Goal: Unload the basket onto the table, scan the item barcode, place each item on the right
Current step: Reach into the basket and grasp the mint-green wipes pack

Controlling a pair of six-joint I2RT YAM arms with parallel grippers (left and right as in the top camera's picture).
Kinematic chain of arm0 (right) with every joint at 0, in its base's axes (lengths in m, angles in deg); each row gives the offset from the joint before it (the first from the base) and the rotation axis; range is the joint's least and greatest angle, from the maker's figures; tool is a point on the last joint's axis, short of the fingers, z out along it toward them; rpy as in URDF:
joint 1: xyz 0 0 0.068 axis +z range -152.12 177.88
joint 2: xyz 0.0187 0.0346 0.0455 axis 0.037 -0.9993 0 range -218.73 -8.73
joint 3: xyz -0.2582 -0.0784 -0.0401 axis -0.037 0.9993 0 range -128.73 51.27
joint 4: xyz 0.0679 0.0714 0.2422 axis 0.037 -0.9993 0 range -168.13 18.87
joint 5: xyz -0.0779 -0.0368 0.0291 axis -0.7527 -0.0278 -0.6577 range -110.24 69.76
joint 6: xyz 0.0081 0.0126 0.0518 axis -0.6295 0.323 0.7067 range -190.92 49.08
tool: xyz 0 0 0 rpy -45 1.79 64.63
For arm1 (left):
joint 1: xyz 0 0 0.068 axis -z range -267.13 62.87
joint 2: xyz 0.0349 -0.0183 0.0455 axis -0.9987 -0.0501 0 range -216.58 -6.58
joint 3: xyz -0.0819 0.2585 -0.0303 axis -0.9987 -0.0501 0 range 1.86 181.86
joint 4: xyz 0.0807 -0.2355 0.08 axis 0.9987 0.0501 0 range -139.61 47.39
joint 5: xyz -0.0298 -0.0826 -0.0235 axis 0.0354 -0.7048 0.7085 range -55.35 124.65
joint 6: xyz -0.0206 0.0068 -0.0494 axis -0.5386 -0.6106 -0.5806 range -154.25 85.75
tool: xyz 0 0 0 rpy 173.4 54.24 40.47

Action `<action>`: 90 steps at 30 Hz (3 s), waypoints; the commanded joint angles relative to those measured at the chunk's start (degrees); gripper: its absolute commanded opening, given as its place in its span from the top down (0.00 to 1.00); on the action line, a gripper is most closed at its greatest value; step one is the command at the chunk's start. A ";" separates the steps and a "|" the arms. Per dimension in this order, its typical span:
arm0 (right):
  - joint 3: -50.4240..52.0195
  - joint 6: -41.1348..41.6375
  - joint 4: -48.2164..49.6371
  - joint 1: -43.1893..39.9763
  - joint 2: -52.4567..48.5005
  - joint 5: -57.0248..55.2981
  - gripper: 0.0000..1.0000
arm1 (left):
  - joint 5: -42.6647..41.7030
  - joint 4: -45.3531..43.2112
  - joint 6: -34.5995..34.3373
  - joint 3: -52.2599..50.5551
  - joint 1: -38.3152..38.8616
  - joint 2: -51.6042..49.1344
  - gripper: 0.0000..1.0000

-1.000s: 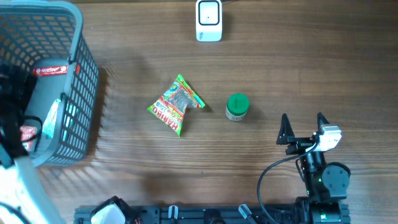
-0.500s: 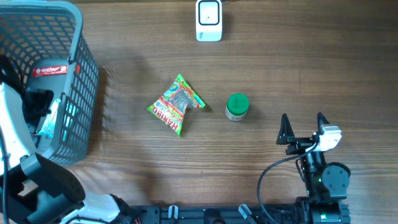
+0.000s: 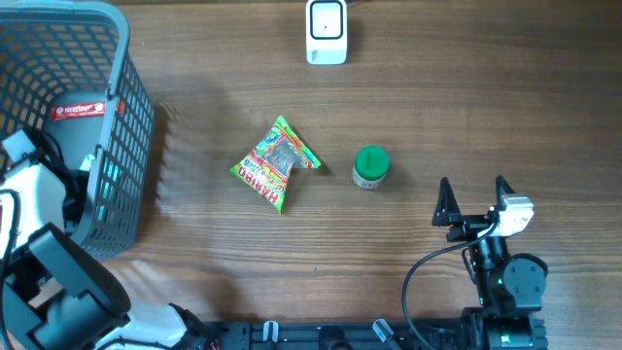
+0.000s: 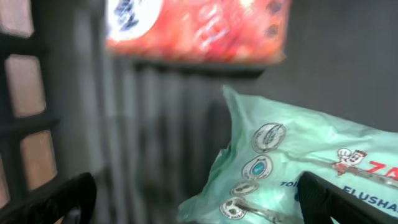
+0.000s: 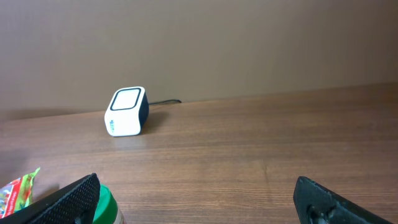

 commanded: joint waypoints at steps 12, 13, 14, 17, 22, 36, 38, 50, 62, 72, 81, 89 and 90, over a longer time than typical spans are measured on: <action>0.09 -0.07 0.13 0.17 0.02 -0.92 0.00 | -13.33 -21.68 -0.48 -15.13 -0.24 -1.01 0.96; 0.09 -0.07 0.13 0.17 0.02 -0.92 0.00 | -13.62 -22.21 -0.48 -15.65 -0.24 -1.33 0.96; 0.09 -0.09 0.15 0.17 0.02 -0.92 0.00 | -13.60 -22.25 -0.44 -15.85 -0.26 -1.70 0.96; 0.09 -0.07 0.13 0.17 0.02 -0.92 0.00 | -15.15 -22.14 2.80 -15.37 -0.33 -0.72 0.96; 0.09 -0.07 0.13 0.17 0.02 -0.92 0.00 | -17.79 -15.78 4.02 -8.33 -0.37 9.81 0.96; 0.09 -0.07 0.13 0.17 0.02 -0.92 0.00 | -17.59 -11.93 4.02 -3.02 -0.37 36.74 0.96; 0.09 -0.07 0.13 0.17 0.02 -0.92 0.00 | -16.11 -11.28 4.04 -3.04 -0.37 36.17 0.56; 0.09 -0.09 0.13 0.17 0.02 -0.92 0.00 | -10.03 -12.92 32.57 -3.04 -0.37 8.33 0.14; 0.09 -0.07 0.13 0.17 0.02 -0.92 0.00 | -10.14 -17.53 71.52 -3.04 1.75 5.75 0.06; 0.09 -0.09 0.13 0.17 0.02 -0.92 0.00 | -10.08 -16.11 85.64 -3.15 4.57 -2.14 0.00; 0.09 -0.09 0.13 0.17 0.02 -0.92 0.00 | -11.39 -15.85 86.36 -3.15 4.59 -5.29 0.45; 0.09 -0.09 0.13 0.17 0.02 -0.92 0.00 | -10.23 -16.15 86.33 -2.54 7.65 -2.95 0.69; 0.09 -0.09 0.13 0.17 0.02 -0.92 0.00 | -9.14 -16.15 86.31 -1.79 8.33 -1.99 0.77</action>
